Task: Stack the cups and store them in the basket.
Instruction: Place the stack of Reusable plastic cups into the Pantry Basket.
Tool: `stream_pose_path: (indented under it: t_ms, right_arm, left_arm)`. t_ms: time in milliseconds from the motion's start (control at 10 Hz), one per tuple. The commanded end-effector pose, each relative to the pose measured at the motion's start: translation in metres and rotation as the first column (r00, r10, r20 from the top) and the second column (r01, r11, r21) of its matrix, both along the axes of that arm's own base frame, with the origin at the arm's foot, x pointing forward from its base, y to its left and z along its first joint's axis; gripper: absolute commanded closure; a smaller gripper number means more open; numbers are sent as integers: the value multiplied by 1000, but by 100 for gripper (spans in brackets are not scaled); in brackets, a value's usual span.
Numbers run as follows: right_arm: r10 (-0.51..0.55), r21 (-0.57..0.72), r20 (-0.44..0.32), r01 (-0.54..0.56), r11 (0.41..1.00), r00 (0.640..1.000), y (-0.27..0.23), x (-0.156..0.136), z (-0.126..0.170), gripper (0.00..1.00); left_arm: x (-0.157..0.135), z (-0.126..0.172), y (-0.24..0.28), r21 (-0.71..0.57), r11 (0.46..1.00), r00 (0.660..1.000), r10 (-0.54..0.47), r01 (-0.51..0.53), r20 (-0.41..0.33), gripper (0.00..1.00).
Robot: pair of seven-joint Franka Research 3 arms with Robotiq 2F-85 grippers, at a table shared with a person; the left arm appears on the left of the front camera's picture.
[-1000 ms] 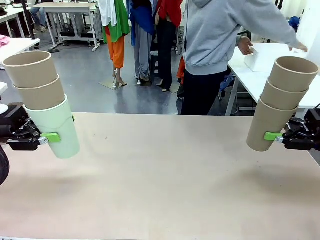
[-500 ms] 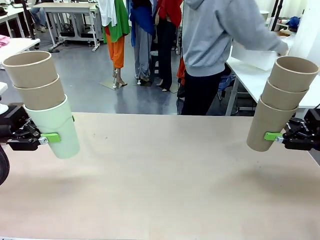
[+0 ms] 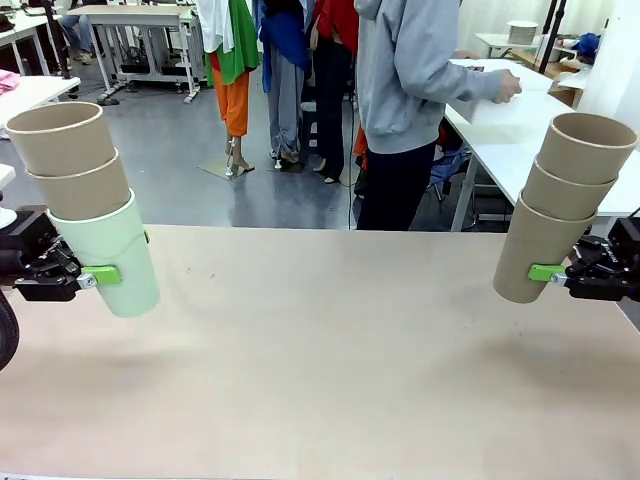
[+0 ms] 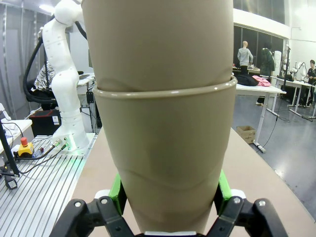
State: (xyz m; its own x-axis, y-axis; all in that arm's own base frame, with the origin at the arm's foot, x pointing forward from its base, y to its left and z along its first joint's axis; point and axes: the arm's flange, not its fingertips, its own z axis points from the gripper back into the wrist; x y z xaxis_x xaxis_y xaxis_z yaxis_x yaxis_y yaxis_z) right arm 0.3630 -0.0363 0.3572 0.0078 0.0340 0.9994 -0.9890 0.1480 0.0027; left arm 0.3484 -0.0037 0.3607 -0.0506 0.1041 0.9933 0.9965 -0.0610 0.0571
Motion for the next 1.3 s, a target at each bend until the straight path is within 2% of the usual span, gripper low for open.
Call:
stream_pose_path:
  t_ms: [0,1200]
  right_arm:
    - [2,4,11,-2,1000,1000,1,0,3,16]
    - [2,4,11,-2,1000,1000,1,0,3,16]
  left_arm:
    - [-1,3,0,-7,1000,1000,-8,8,6,15]
    - [-1,3,0,-7,1000,1000,-8,8,6,15]
